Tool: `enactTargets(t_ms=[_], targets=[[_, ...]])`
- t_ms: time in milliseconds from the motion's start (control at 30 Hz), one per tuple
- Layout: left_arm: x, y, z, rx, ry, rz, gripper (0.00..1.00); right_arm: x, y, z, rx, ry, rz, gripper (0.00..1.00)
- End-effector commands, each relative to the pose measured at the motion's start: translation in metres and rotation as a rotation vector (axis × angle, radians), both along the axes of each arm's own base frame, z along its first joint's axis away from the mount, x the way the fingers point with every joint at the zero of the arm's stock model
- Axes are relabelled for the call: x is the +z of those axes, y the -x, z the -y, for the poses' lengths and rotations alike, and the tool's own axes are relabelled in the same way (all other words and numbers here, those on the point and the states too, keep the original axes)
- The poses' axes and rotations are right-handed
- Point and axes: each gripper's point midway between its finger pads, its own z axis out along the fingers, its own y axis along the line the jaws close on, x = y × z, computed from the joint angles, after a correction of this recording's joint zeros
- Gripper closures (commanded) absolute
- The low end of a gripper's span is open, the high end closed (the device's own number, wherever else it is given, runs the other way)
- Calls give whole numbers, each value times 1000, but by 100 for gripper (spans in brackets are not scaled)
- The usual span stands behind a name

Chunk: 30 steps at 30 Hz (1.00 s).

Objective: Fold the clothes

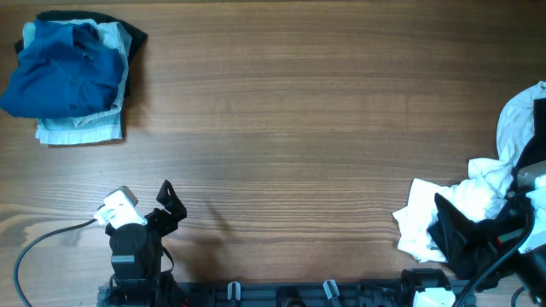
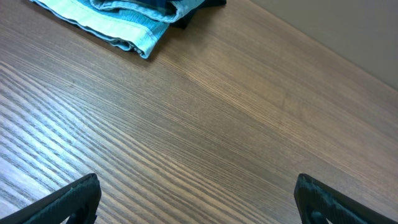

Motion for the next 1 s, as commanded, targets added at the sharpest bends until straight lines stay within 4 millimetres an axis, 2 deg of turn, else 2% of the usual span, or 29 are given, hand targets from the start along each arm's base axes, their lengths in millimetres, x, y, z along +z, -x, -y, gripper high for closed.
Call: enactTargets(t_ms=[0,900,967], targets=[[-2,0,3,-21,-4,-3,0,3,1,1,1,10,12,0],[-3,0,3,-21,-4,-4,0,3,1,1,1,10,12,1],[-3,0,3,-21,-5,-4,0,-3,3,2,-6,15,-11,0]])
